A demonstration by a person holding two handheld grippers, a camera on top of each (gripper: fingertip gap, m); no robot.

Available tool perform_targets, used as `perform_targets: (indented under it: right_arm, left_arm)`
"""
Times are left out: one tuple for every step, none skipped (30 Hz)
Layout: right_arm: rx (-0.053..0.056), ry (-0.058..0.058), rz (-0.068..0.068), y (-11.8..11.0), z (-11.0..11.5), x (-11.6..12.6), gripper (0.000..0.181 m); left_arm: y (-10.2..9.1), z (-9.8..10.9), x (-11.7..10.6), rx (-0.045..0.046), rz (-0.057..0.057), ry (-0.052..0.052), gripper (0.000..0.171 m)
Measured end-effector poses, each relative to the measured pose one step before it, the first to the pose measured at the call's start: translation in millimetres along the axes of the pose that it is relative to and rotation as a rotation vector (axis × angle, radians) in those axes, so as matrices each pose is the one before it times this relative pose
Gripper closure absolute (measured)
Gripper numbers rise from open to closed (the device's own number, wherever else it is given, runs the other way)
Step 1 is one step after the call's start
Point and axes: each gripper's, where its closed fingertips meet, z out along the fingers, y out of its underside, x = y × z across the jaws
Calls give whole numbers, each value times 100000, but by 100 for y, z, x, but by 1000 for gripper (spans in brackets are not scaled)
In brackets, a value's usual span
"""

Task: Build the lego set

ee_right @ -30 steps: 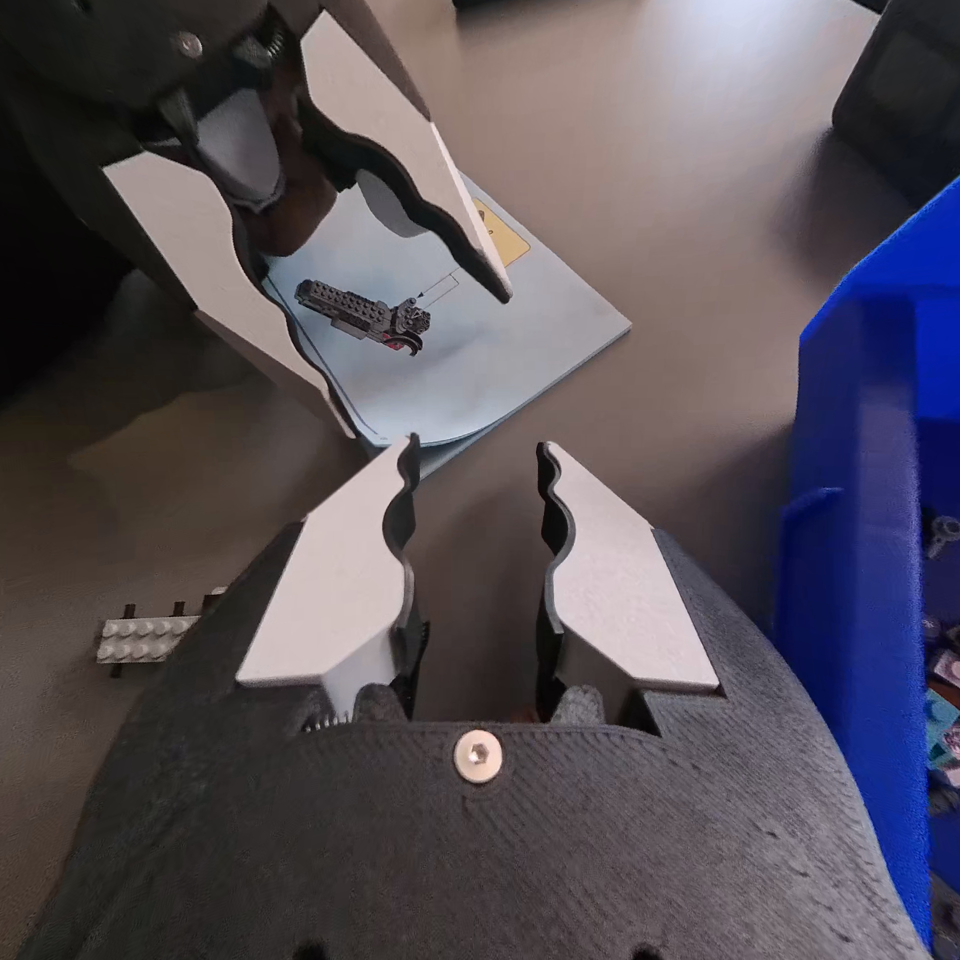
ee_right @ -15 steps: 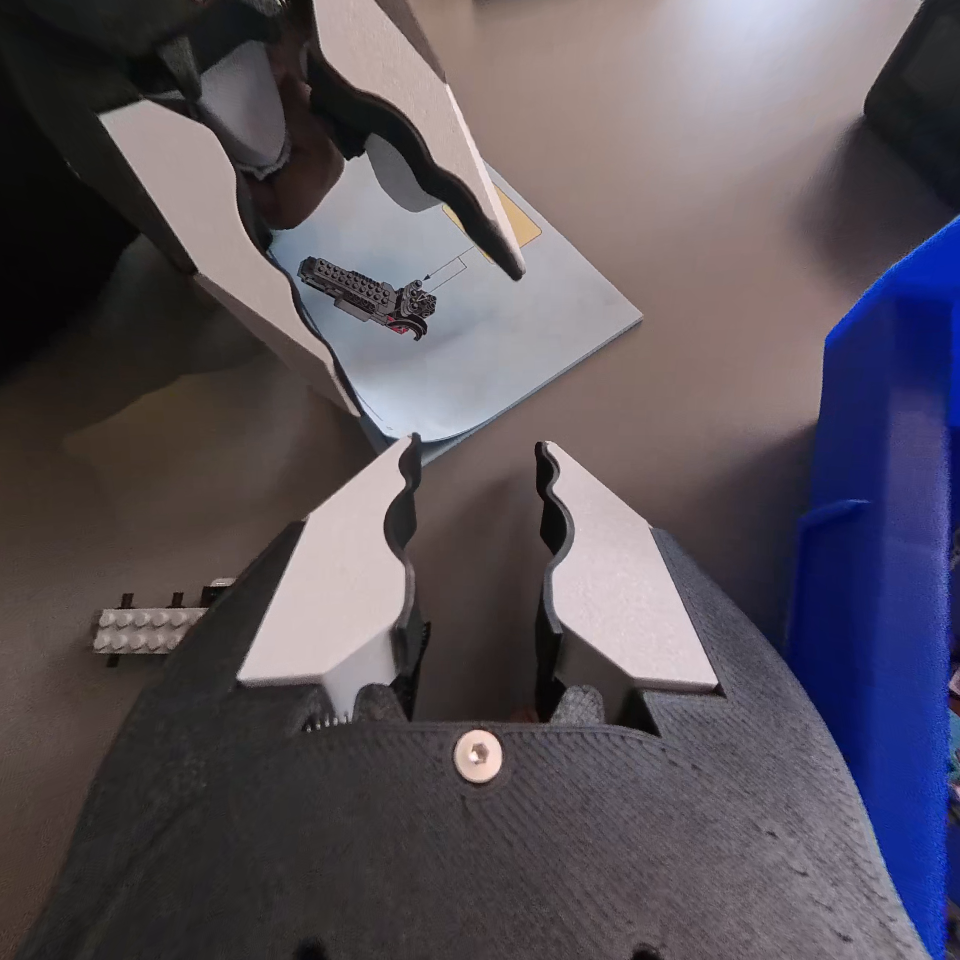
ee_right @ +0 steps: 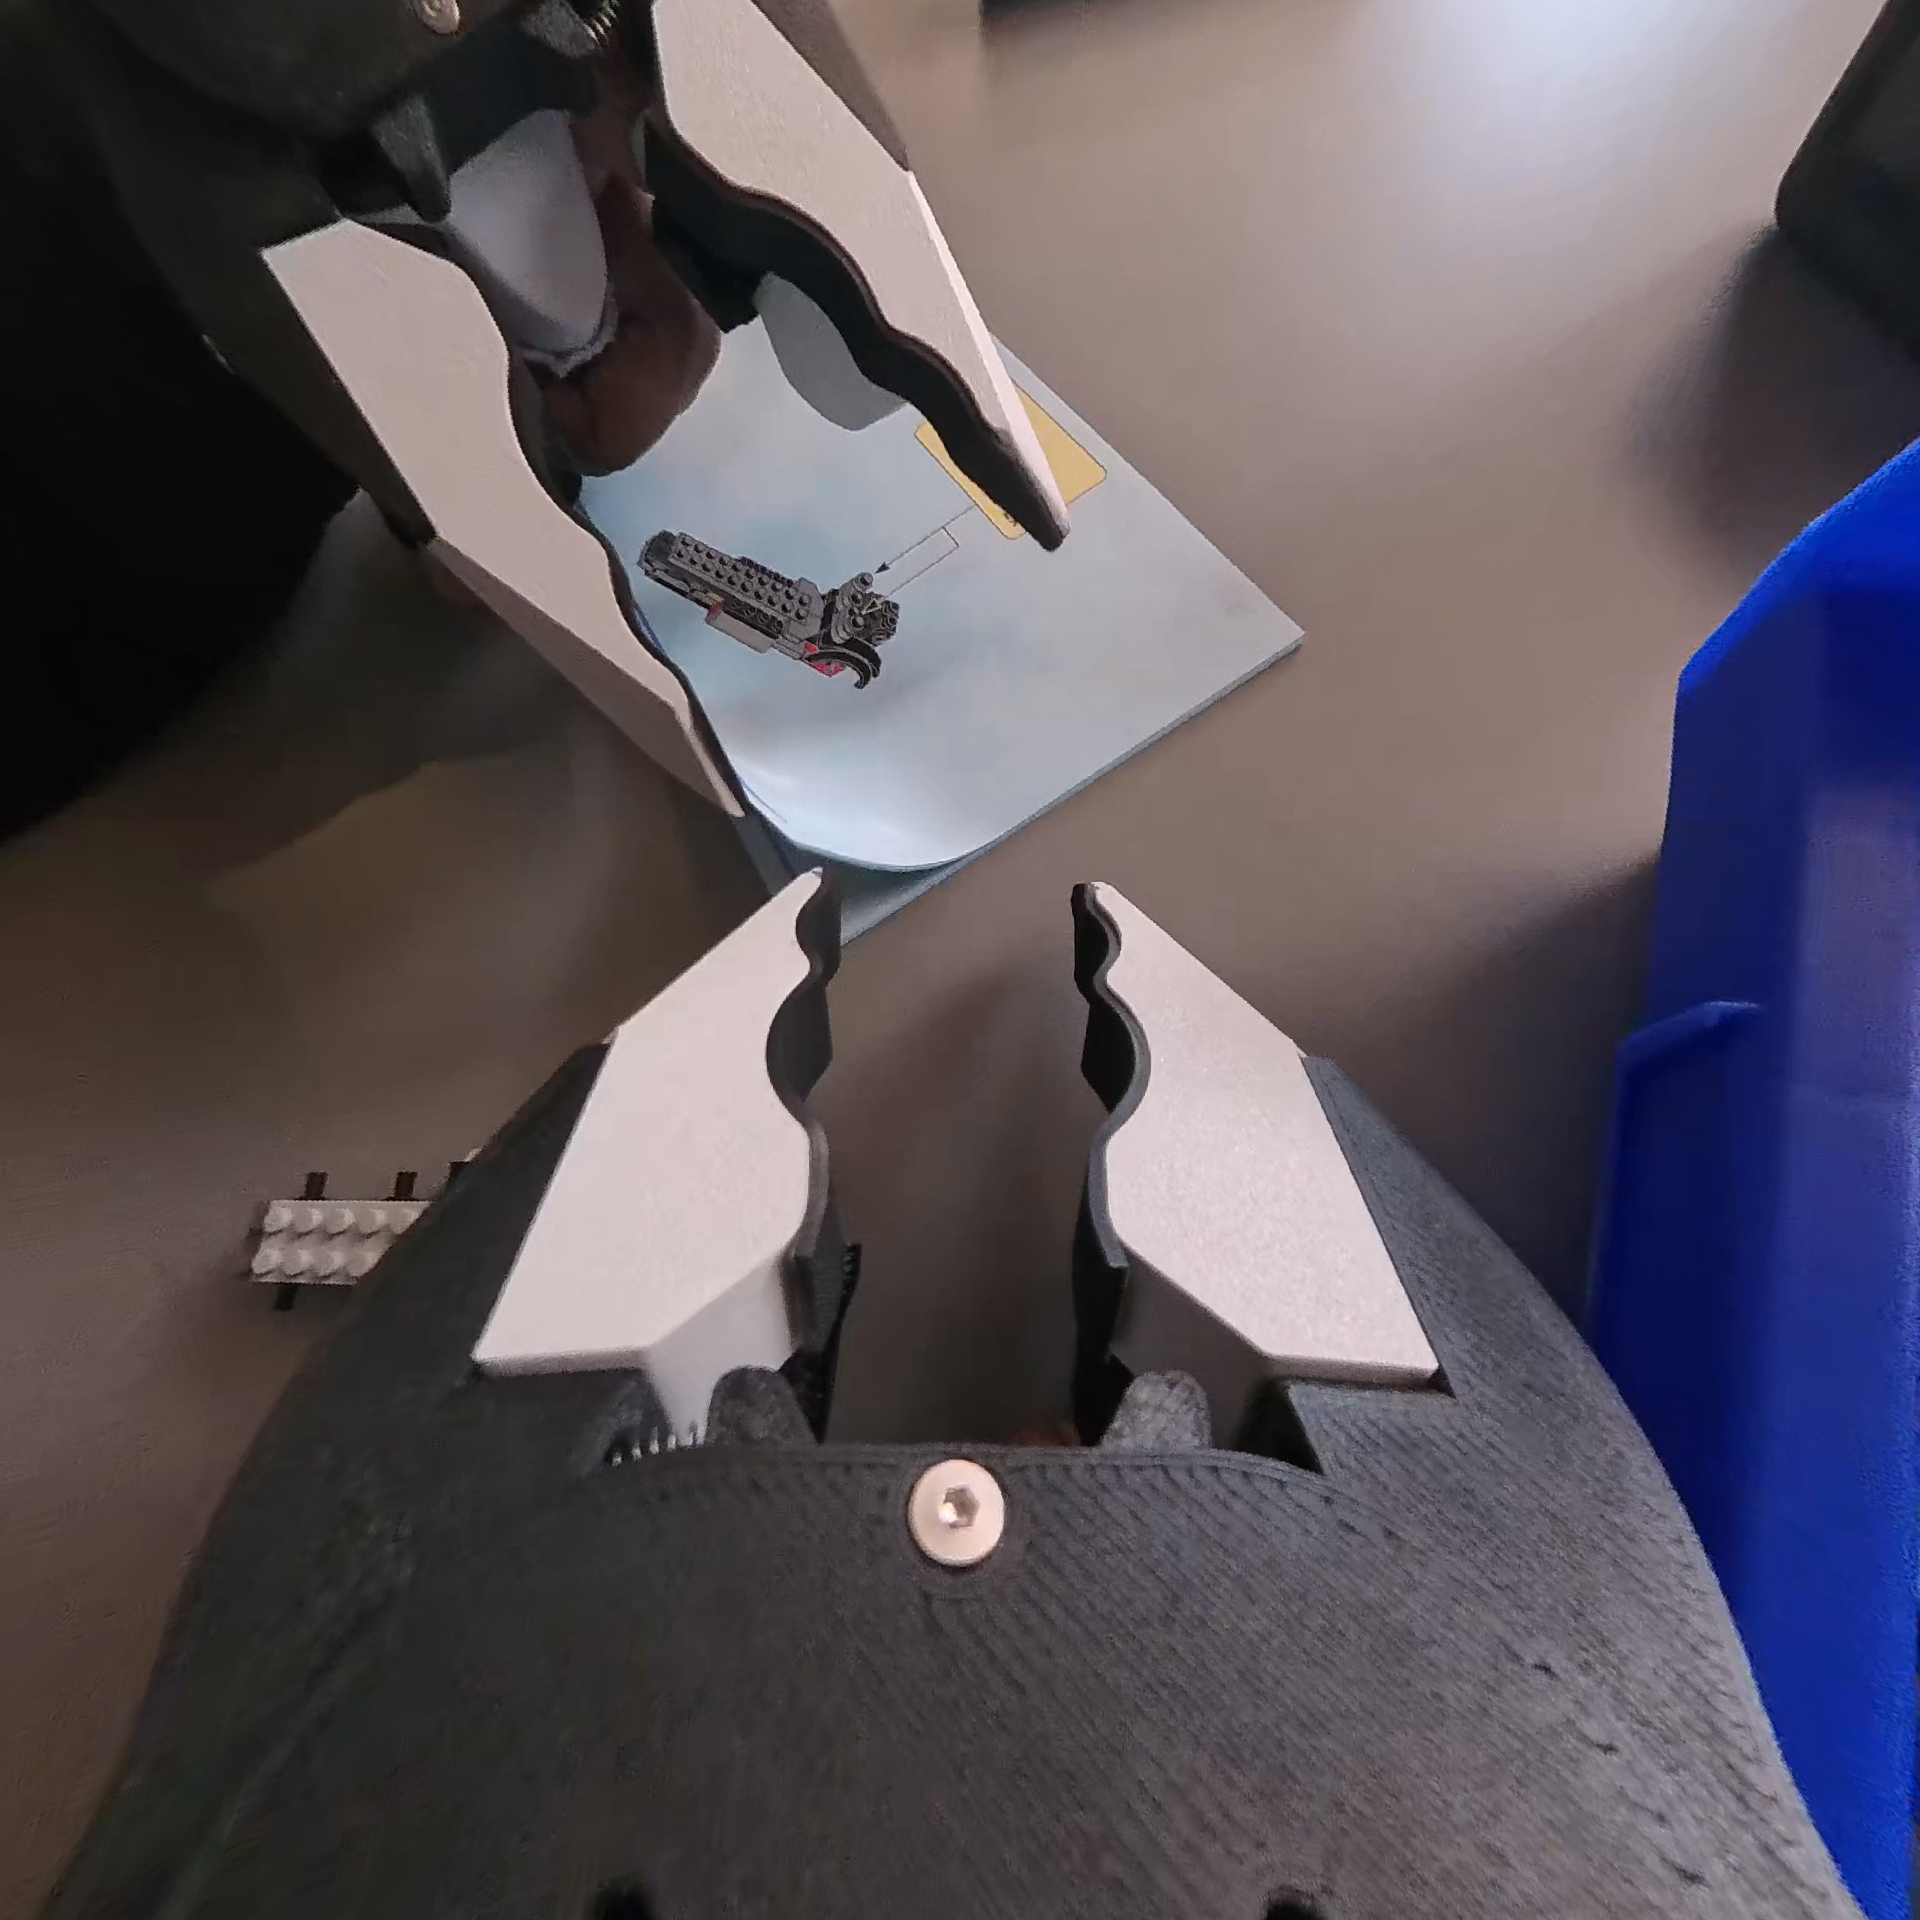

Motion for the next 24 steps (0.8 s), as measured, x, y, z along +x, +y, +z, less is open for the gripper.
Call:
perform_targets:
  right_arm:
    - [-294,10,97,19,33,16,135]
    - [-516,178,-138,30,84,35,135]
    - [-605,312,-421,15,110,31,135]
    - [-469,481,-655,-38,145,69,135]
    - [-567,265,-599,-61,171,63,135]
    - [-1094,-290,-324,18,182,-12,135]
    - [-1060,-408,-151,50,143,-15,135]
    - [-454,-227,34,19,73,0,135]
    - [30,-67,99,-4,-5,5,134]
    - [172,-37,1,3,-19,-6,134]
    - [65,26,-92,12,-12,-14,134]
    - [-68,90,-158,13,2,-7,134]
    - [-155,113,-244,29,9,-7,134]
    - [-155,155,-272,23,17,-2,134]
    - [-117,182,-258,19,5,-8,134]
    - [-85,173,-239,28,6,-7,134]
    - [-67,125,-215,12,2,2,134]
    - [-45,73,-142,9,3,-11,134]
    - [-20,8,-58,6,-2,-4,134]
    - [9,-14,17,-4,1,6,134]
    - [8,-34,50,2,-7,3,134]
    - [16,-36,33,-2,1,-7,134]
    - [17,-13,16,1,-6,9,134]
    - [-26,-3,-46,0,5,-9,134]
  left_arm:
    - [-21,-28,-3,221,-133,134,86]
    - [-24,-3,8,297,-284,272,86]
    - [-11,-1,22,243,-440,459,86]
    - [1,17,22,218,-438,434,86]
    - [28,18,11,40,-406,344,86]
    - [64,12,0,-183,-336,209,86]
    - [57,9,-17,-225,-259,88,86]
    - [26,-16,2,-26,-275,141,86]
    - [-25,-27,21,246,-275,236,86]
    - [-52,-45,34,278,-300,290,86]
    - [-54,-44,28,288,-305,248,86]
    - [-52,-35,27,322,-276,260,86]
    - [-36,-21,16,262,-377,270,86]
    - [2,-8,19,121,-438,341,86]
    - [36,-6,22,12,-366,354,86]
    - [45,8,23,-82,-352,308,86]
    - [22,14,40,-40,-395,430,86]
    - [-25,-3,33,244,-368,373,86]
    - [-59,-7,68,405,-383,538,86]
    - [-44,-8,63,332,-536,586,86]
    - [-5,-18,18,98,-470,311,86]
    - [31,-2,-18,-131,-226,31,86]
    - [65,0,-38,-239,-160,-115,86]
    - [54,11,-4,-226,-258,107,86]
